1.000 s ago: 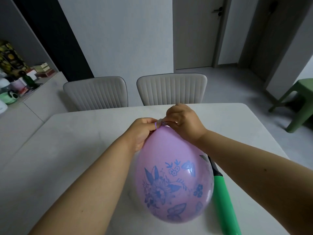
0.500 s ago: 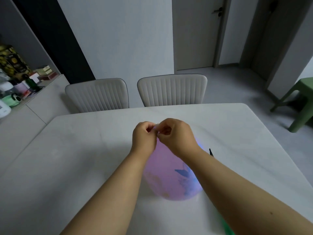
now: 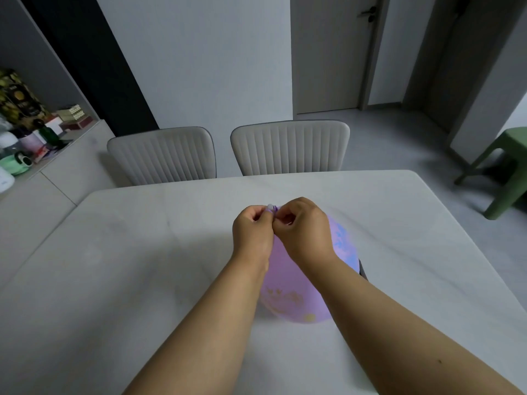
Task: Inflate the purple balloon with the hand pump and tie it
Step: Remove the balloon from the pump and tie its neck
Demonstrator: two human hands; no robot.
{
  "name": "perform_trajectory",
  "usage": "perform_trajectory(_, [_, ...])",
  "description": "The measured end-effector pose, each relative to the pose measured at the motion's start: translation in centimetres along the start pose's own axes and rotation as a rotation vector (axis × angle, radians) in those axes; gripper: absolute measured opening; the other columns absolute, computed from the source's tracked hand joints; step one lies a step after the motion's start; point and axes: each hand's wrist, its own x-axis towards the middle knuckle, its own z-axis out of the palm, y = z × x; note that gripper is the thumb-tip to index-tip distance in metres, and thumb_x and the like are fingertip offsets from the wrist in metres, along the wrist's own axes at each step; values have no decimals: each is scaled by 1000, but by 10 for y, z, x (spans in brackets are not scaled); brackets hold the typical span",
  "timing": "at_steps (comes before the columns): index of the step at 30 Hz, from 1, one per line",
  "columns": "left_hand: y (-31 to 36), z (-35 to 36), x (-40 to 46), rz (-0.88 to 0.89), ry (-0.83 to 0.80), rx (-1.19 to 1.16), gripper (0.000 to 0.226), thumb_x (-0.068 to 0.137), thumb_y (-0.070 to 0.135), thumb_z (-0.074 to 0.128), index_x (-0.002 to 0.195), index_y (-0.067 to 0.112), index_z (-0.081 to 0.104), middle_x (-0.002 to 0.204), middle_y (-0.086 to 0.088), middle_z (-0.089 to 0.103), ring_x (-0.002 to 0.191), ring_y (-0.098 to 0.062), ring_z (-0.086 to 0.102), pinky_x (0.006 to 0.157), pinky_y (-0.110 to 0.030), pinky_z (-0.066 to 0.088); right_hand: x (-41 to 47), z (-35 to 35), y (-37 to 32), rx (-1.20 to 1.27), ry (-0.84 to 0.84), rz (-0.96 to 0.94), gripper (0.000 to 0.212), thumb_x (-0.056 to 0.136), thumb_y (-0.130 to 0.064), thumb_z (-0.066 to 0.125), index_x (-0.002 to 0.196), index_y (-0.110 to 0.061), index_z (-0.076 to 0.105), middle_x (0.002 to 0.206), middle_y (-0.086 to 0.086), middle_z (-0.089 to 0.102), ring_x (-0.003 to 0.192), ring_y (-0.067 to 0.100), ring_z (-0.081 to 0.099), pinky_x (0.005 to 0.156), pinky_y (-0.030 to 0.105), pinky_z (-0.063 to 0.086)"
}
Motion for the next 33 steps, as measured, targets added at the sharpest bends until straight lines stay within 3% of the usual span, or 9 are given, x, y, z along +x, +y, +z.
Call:
perform_trajectory(5, [0,0,0,-14,-52,38,16,92,13,55,80,14,66,81,-2,68,77,-17,60,80,-35,52,7,-6,-3,27,-28,49,9,75,-11,67,70,-4,67,77,1,60,66,13,52,54,11,34])
perform_trajectory(9, [-1,-3,3,-45,-93,2,16,89,13,55,77,17,65,79,-5,66,77,-23,58,74,-38,49,15,-7,-3,9,-54,42,13,75,-12,68,65,-11,60,79,-1,57,60,6,47,51,8,32])
perform_trajectory(14, [-3,-7,7,-65,-181,-106,20,90,6,53,72,14,60,76,-8,59,76,-24,53,71,-34,44,18,-10,0,16,-81,23,16,74,-10,68,62,-13,57,85,0,56,61,7,48,55,14,37])
perform_trajectory(21, [-3,-13,23,-50,-425,-258,21,91,-7,47,76,6,54,90,4,51,68,-10,57,60,-19,48,23,-15,3,47,-88,18,16,74,-12,71,65,-2,62,80,-6,49,63,3,48,55,5,36])
perform_trajectory(25, [1,-20,32,-28,-604,-177,16,92,-8,45,82,0,55,90,1,50,78,-14,53,69,-21,45,26,-17,8,42,-107,37,15,75,-9,69,74,6,68,89,-1,55,68,6,50,55,2,34])
perform_trajectory(29, [2,-24,40,-24,-683,-73,10,92,-2,49,96,-5,58,102,-6,48,88,-18,51,75,-24,45,27,-21,9,61,-144,58,14,76,-7,68,76,7,70,80,-13,50,66,-1,51,53,0,35])
perform_trajectory(33, [7,-26,44,19,-734,61,13,84,9,54,84,0,63,101,-2,52,95,-19,50,84,-30,41,29,-25,10,108,-182,90,10,76,-7,69,71,2,70,80,-15,50,66,-2,51,50,1,36])
